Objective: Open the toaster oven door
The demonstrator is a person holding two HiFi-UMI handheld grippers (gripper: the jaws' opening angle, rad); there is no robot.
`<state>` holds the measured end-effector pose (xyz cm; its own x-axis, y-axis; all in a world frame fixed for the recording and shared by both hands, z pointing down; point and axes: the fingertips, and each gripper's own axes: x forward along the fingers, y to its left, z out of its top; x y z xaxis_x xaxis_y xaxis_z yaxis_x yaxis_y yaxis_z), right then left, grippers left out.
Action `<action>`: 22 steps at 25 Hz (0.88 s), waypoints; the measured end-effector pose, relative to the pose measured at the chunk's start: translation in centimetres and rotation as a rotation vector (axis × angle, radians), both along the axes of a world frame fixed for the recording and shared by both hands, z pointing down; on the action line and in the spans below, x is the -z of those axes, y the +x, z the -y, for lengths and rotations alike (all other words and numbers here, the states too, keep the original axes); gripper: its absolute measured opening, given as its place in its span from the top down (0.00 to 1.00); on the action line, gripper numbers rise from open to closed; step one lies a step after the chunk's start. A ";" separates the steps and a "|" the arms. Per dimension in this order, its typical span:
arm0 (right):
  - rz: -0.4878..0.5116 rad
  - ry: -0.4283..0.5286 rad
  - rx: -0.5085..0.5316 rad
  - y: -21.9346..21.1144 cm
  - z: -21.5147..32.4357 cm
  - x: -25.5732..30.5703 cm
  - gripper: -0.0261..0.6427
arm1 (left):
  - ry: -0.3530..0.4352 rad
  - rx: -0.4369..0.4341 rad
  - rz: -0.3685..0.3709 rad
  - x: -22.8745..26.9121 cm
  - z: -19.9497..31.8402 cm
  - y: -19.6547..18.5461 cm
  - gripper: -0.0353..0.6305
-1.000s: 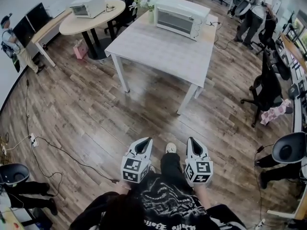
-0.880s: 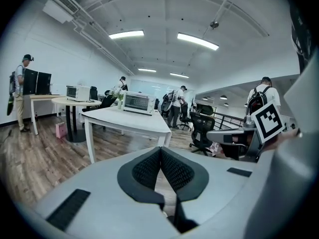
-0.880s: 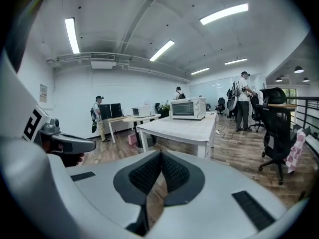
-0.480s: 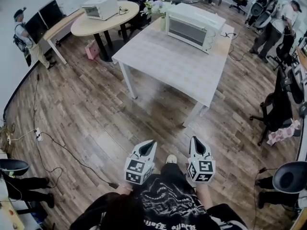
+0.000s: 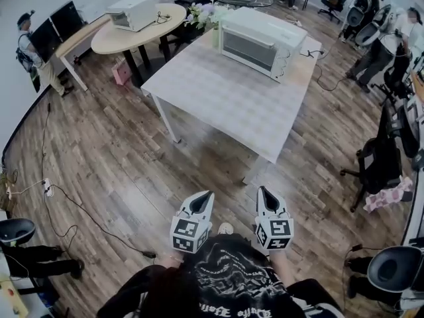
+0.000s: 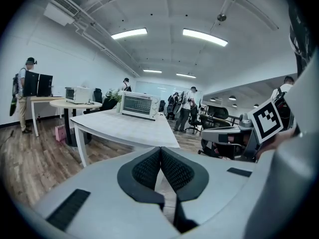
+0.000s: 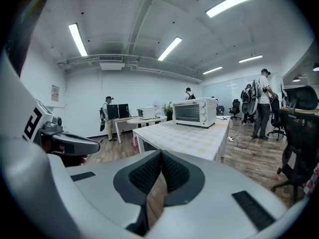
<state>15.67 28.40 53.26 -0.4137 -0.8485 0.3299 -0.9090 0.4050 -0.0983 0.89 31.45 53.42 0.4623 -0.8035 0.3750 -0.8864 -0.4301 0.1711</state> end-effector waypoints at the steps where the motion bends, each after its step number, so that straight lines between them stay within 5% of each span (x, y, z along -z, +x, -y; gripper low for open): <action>1: -0.004 0.003 0.002 0.4 0.7 0.2 0.94 | 0.002 0.000 -0.003 0.1 0.6 0.5 0.92; 13: 0.014 -0.017 -0.015 0.7 6.1 -0.6 0.95 | -0.017 -0.046 -0.022 -1.4 6.8 2.7 0.92; 22: 0.021 -0.017 -0.081 -1.4 16.1 -0.3 0.95 | -0.015 -0.127 -0.030 -1.4 18.5 1.3 0.92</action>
<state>14.23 12.35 53.58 -0.3512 -0.8738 0.3363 -0.9363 0.3285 -0.1241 2.16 12.97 54.84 0.5716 -0.7319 0.3710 -0.8191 -0.5360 0.2045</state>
